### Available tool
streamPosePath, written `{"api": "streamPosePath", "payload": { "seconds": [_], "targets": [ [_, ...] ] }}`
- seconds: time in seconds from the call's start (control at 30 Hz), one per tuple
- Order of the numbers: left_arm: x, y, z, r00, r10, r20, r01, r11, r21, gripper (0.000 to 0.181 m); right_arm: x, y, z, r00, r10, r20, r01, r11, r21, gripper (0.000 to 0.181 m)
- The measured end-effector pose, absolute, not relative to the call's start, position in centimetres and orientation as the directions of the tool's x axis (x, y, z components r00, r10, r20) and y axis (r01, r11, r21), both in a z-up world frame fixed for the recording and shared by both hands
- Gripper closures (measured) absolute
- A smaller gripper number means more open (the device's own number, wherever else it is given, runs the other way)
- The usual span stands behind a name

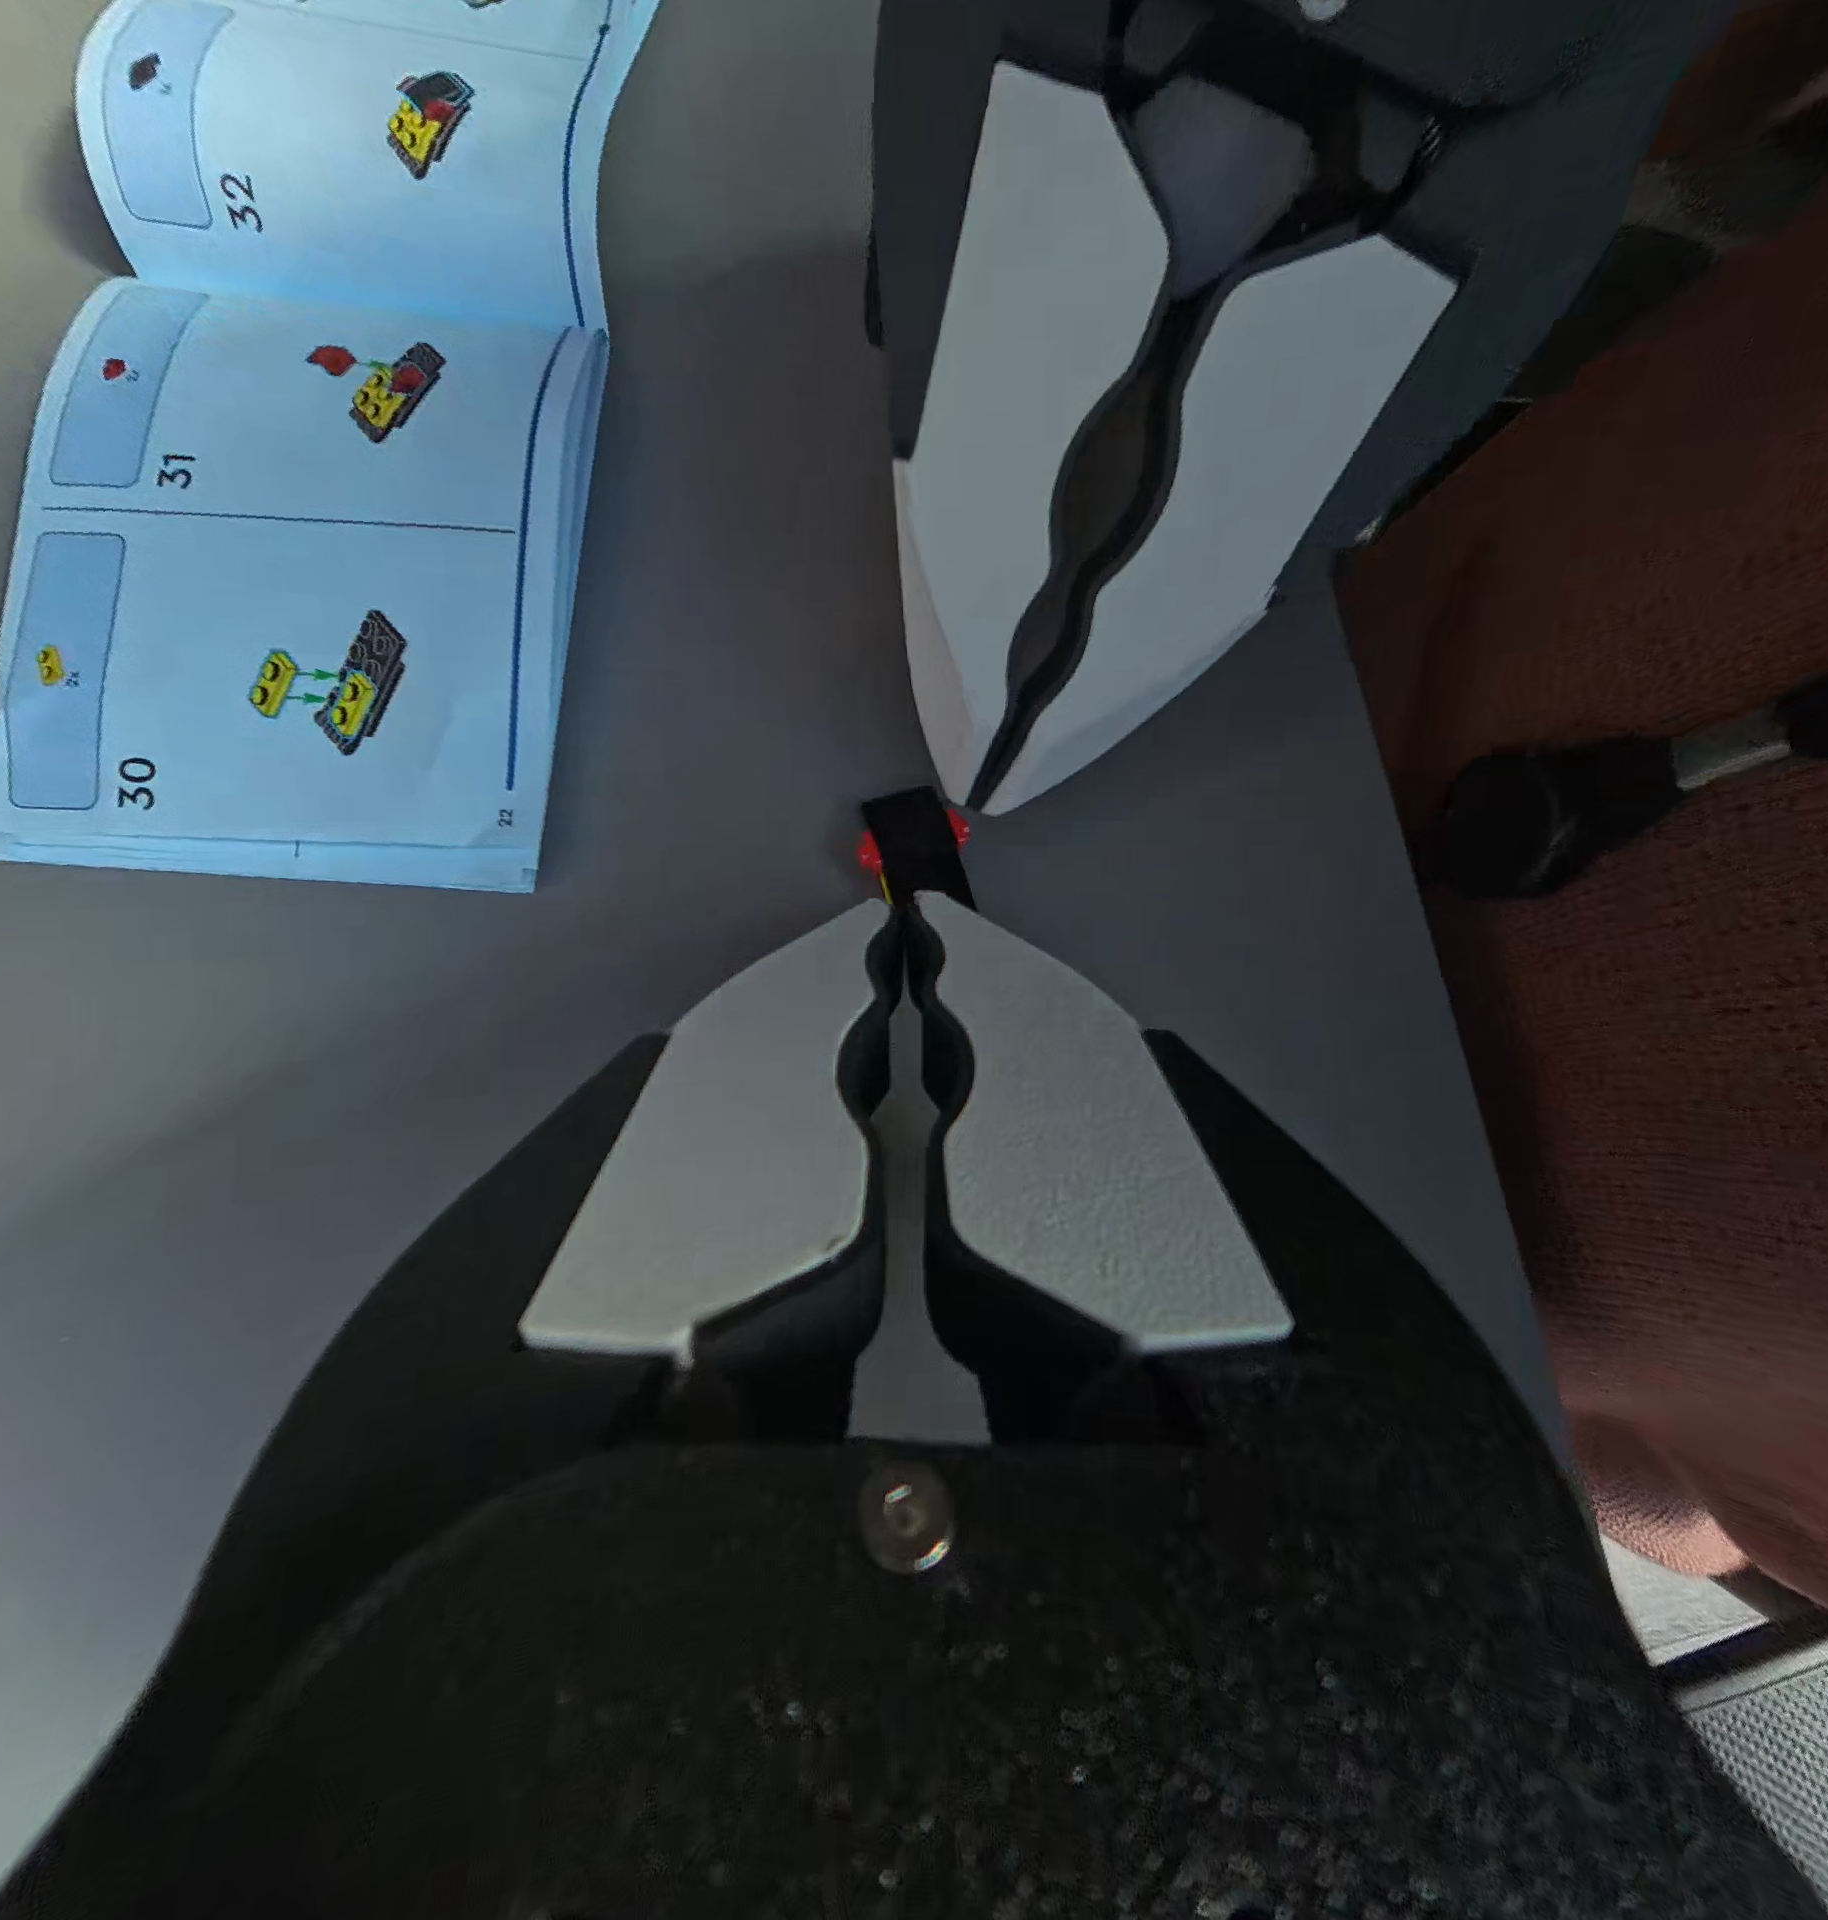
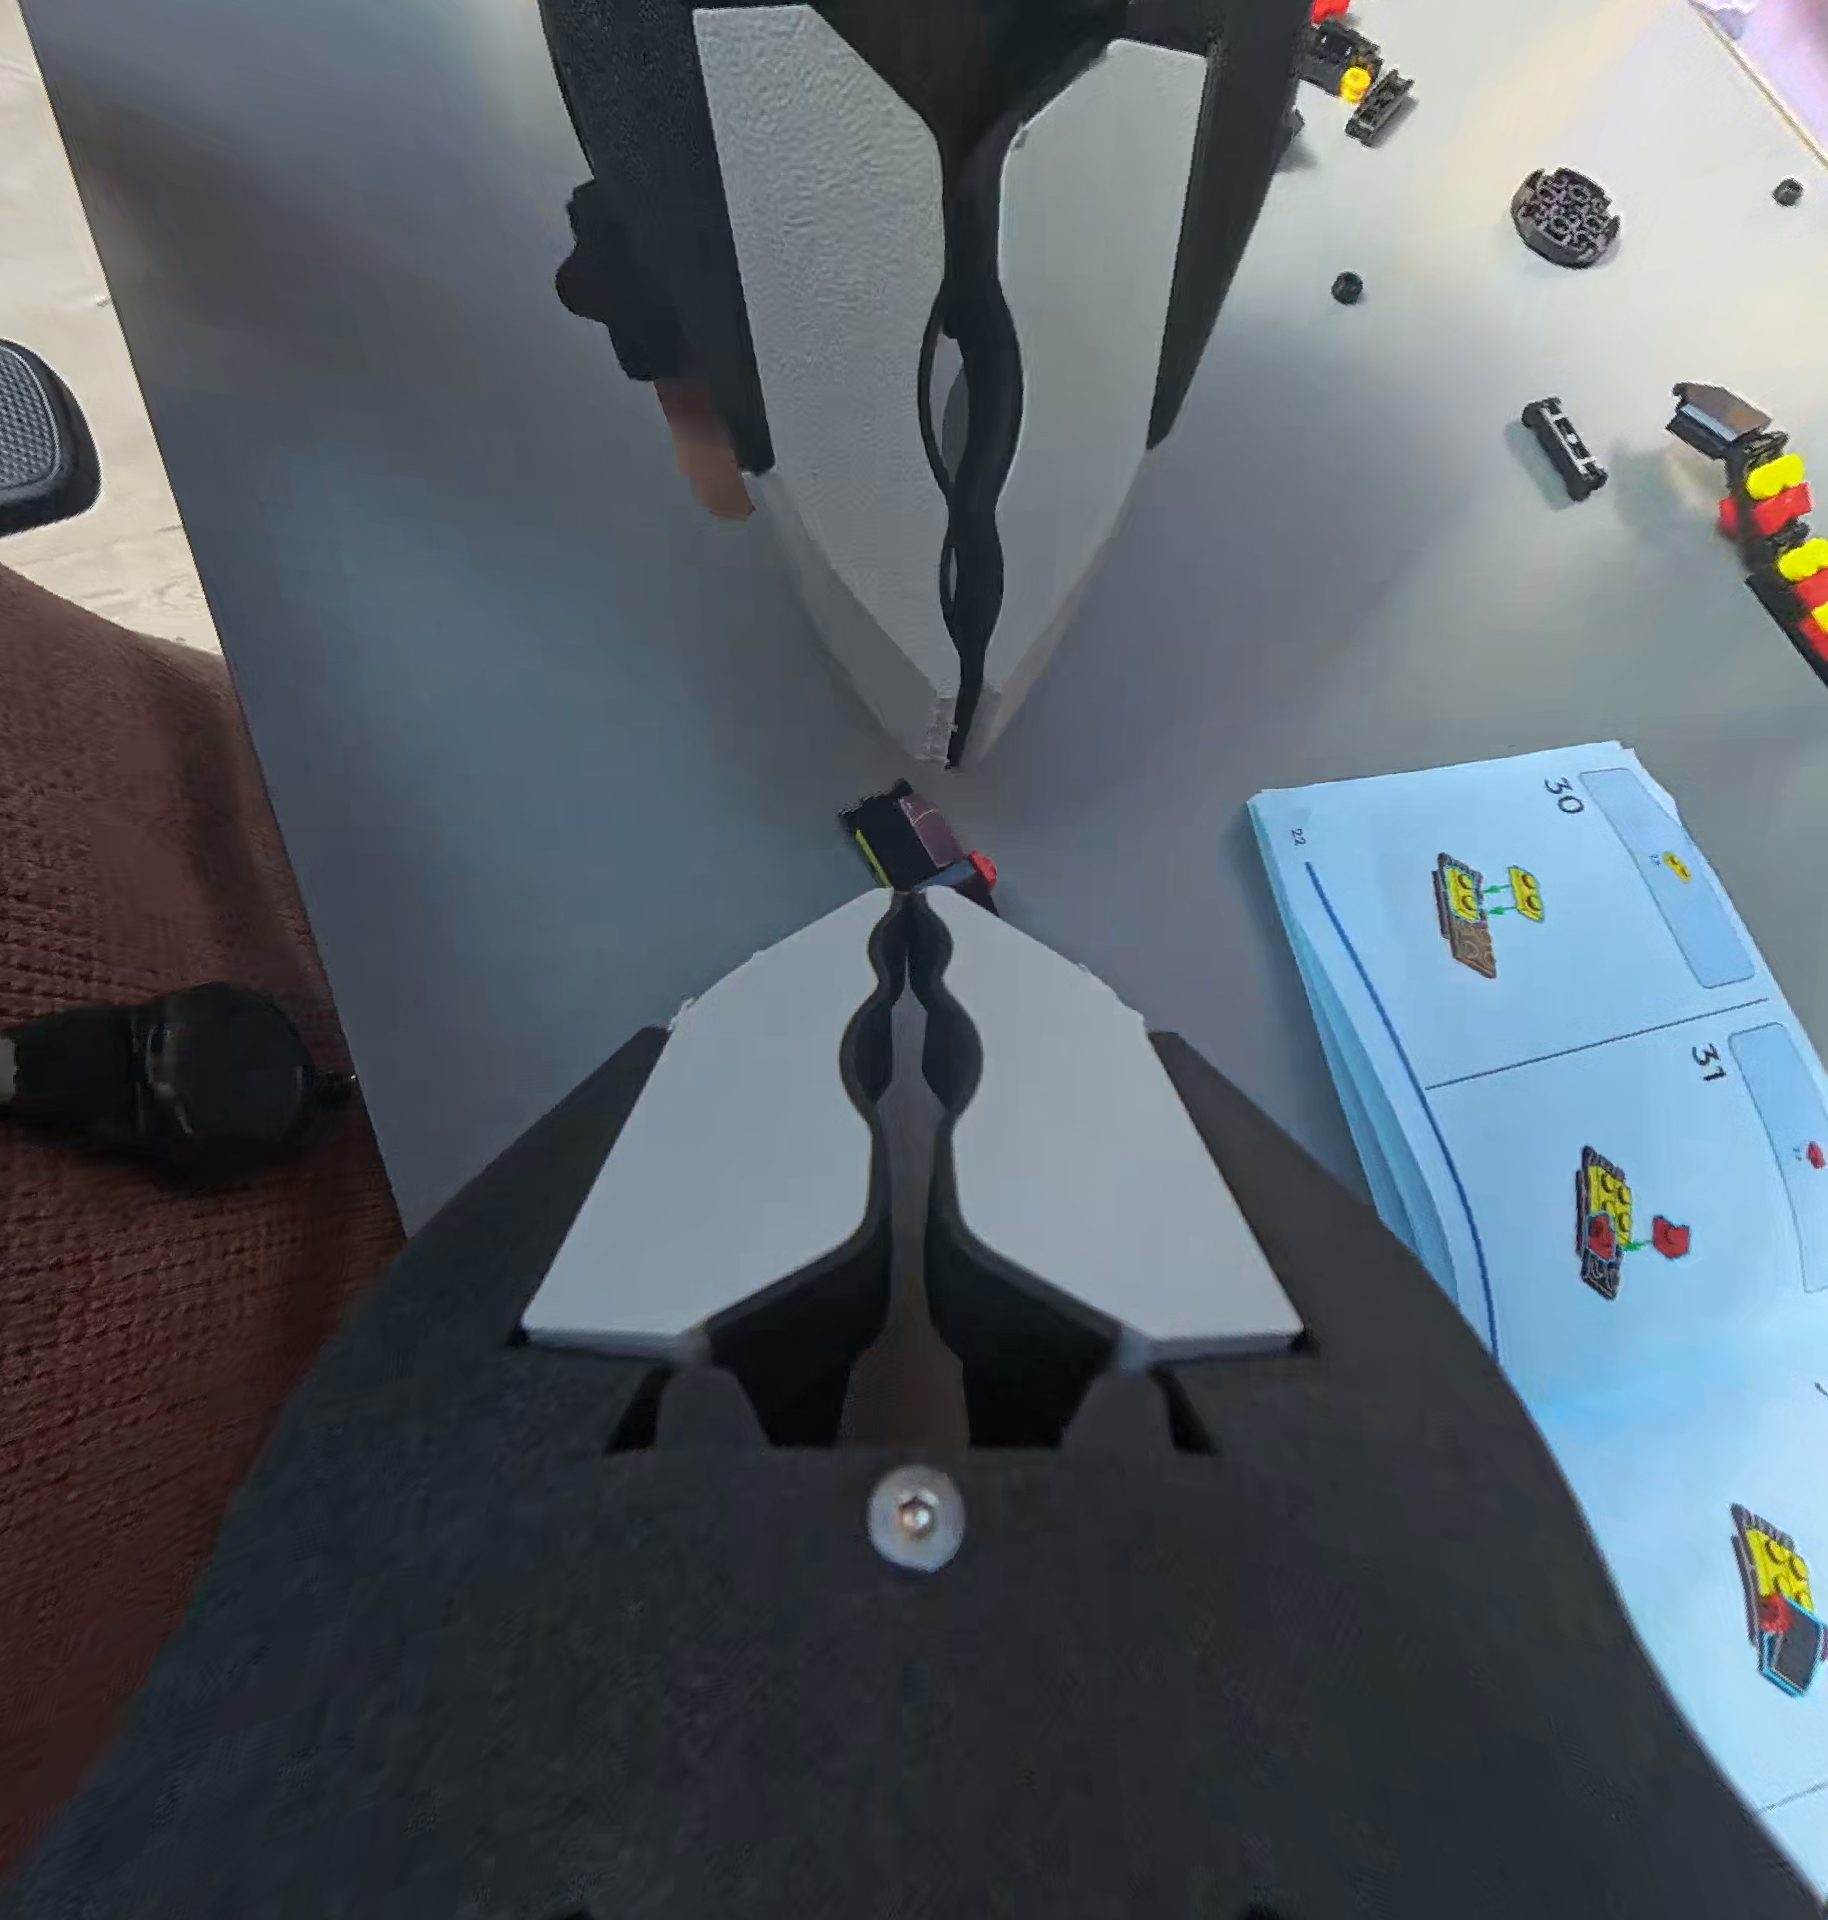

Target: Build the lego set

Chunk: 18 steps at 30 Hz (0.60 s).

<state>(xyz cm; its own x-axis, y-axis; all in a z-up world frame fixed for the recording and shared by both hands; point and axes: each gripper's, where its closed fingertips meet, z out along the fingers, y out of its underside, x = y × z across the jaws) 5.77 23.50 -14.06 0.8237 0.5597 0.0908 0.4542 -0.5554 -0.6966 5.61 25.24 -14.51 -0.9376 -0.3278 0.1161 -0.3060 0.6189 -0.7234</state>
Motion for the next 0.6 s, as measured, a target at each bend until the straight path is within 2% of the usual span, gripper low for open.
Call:
{"api": "streamPosePath", "payload": {
  "seconds": [0.37,0.6],
  "targets": [
    [5.6,24.2,-15.4,0.851,0.505,0.146,0.463,-0.588,-0.663,0.181,5.2,24.7,-15.2,-0.948,-0.292,0.123,-0.286,0.623,-0.728,0.181],
    [5.6,24.2,-15.4,0.851,0.515,0.101,0.446,-0.607,-0.657,0.181,5.2,24.7,-15.3,-0.952,-0.283,0.120,-0.276,0.617,-0.737,0.181]
  ]
}}
